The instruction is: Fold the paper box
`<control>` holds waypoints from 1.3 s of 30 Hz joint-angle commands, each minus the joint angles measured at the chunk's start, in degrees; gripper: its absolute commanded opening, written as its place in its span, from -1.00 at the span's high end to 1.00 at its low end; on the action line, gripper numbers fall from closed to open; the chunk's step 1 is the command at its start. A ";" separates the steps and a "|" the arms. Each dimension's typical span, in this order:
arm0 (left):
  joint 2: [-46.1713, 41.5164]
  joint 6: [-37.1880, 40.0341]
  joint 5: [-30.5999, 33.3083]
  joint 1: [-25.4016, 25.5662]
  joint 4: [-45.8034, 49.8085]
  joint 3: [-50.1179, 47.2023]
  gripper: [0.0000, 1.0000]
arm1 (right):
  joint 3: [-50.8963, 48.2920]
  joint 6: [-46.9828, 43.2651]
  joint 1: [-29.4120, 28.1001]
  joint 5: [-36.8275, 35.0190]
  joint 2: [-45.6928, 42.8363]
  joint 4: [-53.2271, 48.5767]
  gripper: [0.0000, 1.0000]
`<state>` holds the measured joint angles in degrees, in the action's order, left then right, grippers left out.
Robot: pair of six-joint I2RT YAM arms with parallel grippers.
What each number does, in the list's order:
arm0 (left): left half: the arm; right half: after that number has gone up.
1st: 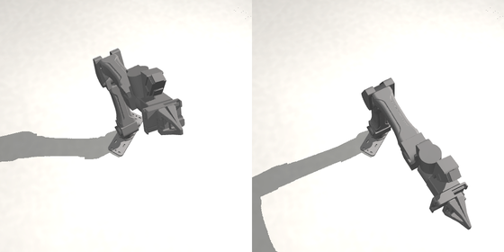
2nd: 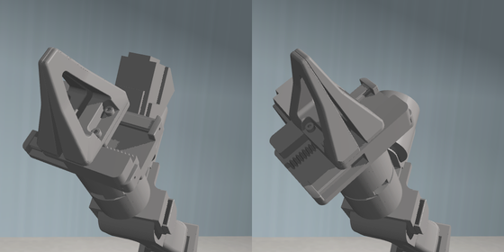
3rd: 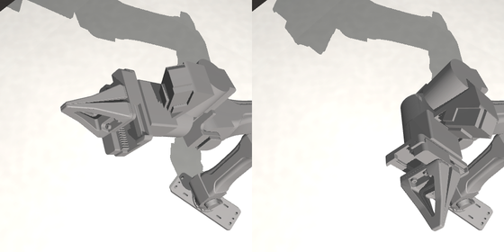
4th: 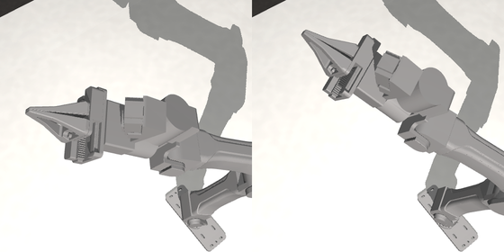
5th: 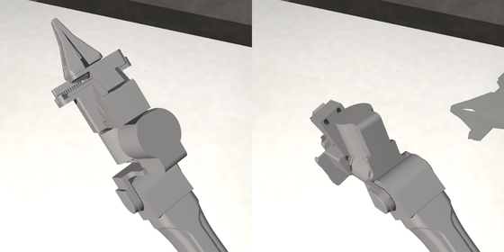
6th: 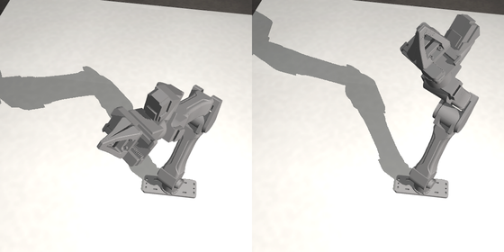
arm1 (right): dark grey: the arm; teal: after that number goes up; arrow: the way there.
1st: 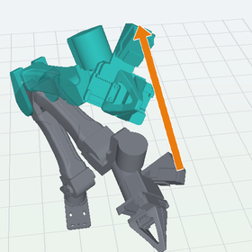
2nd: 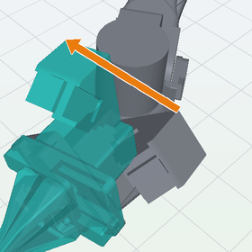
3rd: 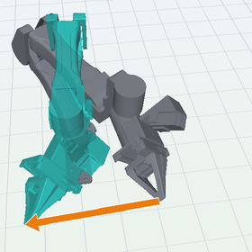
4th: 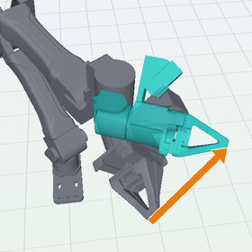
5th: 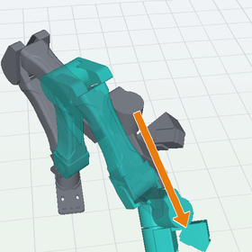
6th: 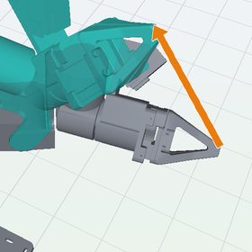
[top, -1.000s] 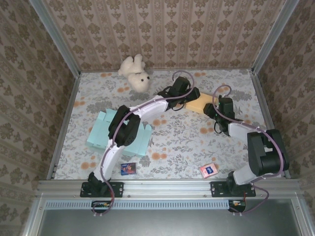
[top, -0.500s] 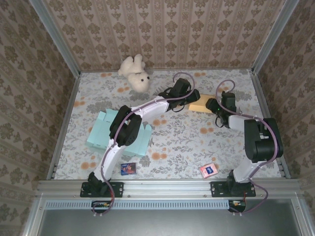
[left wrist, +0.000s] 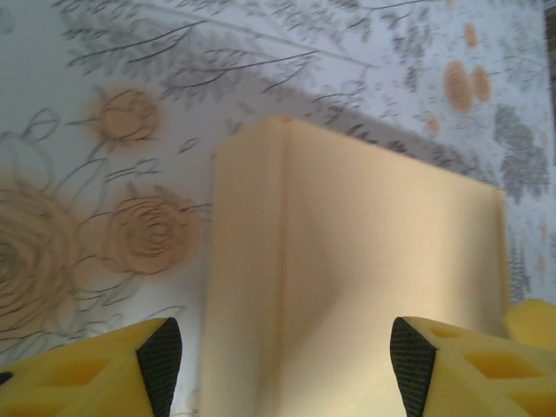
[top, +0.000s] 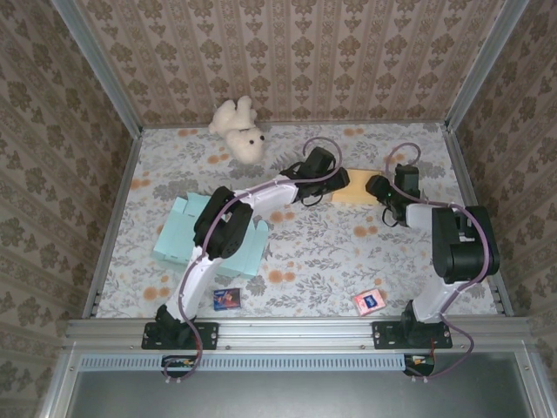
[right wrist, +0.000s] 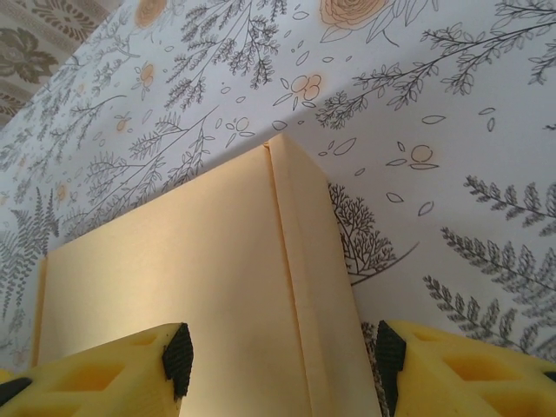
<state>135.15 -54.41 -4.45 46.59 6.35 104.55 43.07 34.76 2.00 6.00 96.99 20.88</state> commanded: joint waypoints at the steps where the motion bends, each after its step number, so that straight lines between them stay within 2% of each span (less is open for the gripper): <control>1: -5.80 0.09 1.95 -1.79 -1.63 -3.91 -0.38 | -2.12 1.41 0.11 -0.90 -5.39 1.05 -0.21; 6: -15.53 4.60 5.69 -2.37 -3.75 -13.58 -0.39 | -5.15 -0.22 -2.75 -3.47 -13.74 -1.37 -0.20; 10: -25.58 8.35 9.61 -3.11 -5.97 -24.95 -0.41 | -5.72 -4.80 -9.47 -7.27 -20.05 -5.41 -0.20; 14: -35.74 9.29 13.35 -5.21 -6.99 -37.00 -0.44 | -5.26 -9.57 -17.01 -7.86 -22.54 -7.92 -0.20; 19: -46.09 3.76 13.85 -12.85 -8.68 -54.11 -0.46 | -2.65 -13.42 -24.40 -4.84 -21.50 -10.13 -0.20; 23: -53.68 1.21 15.63 -18.42 -7.39 -63.48 -0.46 | 0.50 -15.57 -29.21 -3.58 -18.95 -11.52 -0.20; 28: -68.34 0.14 26.52 -20.12 1.92 -70.43 -0.48 | 2.94 -18.20 -34.39 -2.45 -13.88 -11.00 -0.20; 32: -79.91 -1.06 32.17 -25.31 11.31 -73.65 -0.50 | 3.43 -19.42 -36.90 -1.28 -11.09 -9.02 -0.20; 35: -84.44 -3.05 32.24 -30.15 20.50 -73.84 -0.53 | 3.12 -19.46 -38.32 -0.43 -10.07 -7.95 -0.20; 39: -87.30 -6.89 28.28 -36.47 28.22 -75.37 -0.56 | 1.81 -19.89 -41.68 0.16 -11.23 -7.35 -0.18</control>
<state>48.97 -57.49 24.27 12.80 23.49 31.14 45.01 16.40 -37.45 4.69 86.63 11.66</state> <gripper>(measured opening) 0.778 0.592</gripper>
